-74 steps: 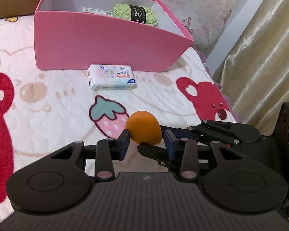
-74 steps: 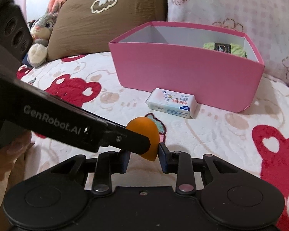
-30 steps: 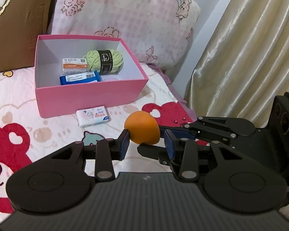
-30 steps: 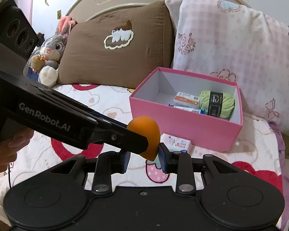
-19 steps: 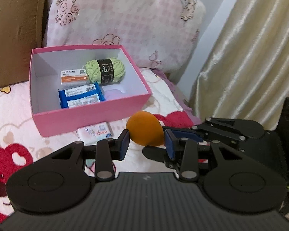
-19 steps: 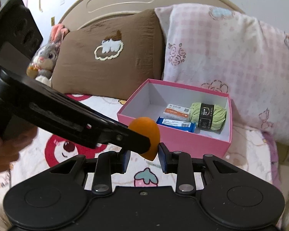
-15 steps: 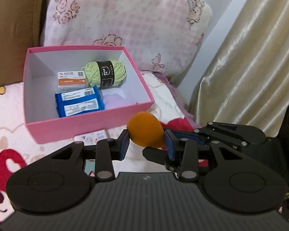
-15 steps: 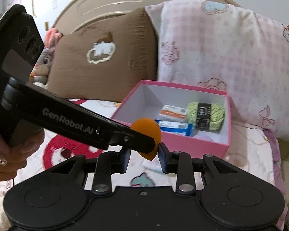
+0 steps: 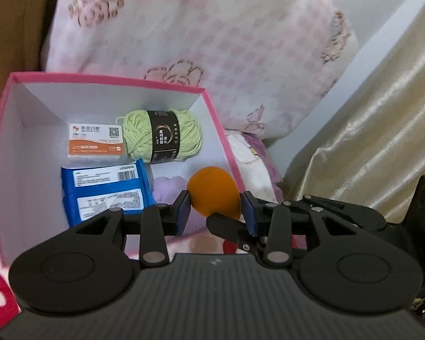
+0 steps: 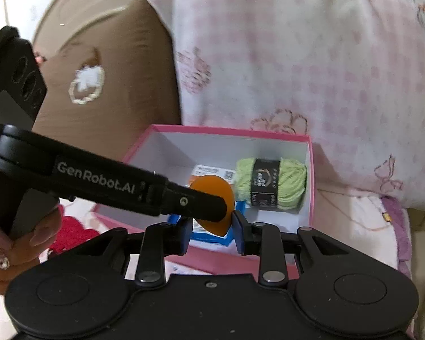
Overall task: Organize objects
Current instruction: 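Lift the sponge with the left tool and carry it into the pink box, then lower the sponge beside the yarn and open the left tool, then withdraw the left tool and move it toward the white tissue pack, then close the left tool on the white tissue pack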
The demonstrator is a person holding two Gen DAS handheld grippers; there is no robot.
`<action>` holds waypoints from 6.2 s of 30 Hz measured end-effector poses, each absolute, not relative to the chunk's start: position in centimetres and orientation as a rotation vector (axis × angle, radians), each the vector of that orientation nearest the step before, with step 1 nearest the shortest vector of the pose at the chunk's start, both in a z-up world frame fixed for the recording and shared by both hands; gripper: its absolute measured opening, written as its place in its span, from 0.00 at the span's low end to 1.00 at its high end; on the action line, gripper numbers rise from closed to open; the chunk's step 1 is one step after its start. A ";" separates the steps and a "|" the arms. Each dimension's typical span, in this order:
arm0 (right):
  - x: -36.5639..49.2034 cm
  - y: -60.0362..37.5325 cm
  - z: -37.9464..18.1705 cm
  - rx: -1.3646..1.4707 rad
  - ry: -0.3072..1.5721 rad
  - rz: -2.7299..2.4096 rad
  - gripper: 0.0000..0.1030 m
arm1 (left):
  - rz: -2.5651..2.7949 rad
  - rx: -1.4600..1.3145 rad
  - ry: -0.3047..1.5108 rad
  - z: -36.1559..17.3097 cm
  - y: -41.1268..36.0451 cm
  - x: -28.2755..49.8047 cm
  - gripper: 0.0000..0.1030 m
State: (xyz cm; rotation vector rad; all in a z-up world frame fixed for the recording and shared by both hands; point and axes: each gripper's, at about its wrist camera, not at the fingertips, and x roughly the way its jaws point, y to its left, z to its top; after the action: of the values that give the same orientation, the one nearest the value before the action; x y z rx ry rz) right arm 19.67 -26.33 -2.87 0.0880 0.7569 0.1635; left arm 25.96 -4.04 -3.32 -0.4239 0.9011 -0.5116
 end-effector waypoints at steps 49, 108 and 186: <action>16.9 -25.6 -1.6 0.008 0.803 0.167 0.38 | -0.496 -0.172 0.972 0.2 -1.6 22.1 0.38; 5.1 -18.7 -7.9 -0.114 0.701 0.297 0.89 | -0.295 -0.217 0.906 -6.0 0.4 8.2 0.99; 14.4 -22.2 -19.8 0.015 0.690 0.258 0.44 | -0.330 -0.422 0.876 -18.7 0.6 18.1 0.34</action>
State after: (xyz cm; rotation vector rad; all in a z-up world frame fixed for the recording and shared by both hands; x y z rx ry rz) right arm 14.39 -22.18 -19.76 0.0148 0.6899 0.2578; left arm 18.12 0.59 -18.73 -0.4217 0.8755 -0.3296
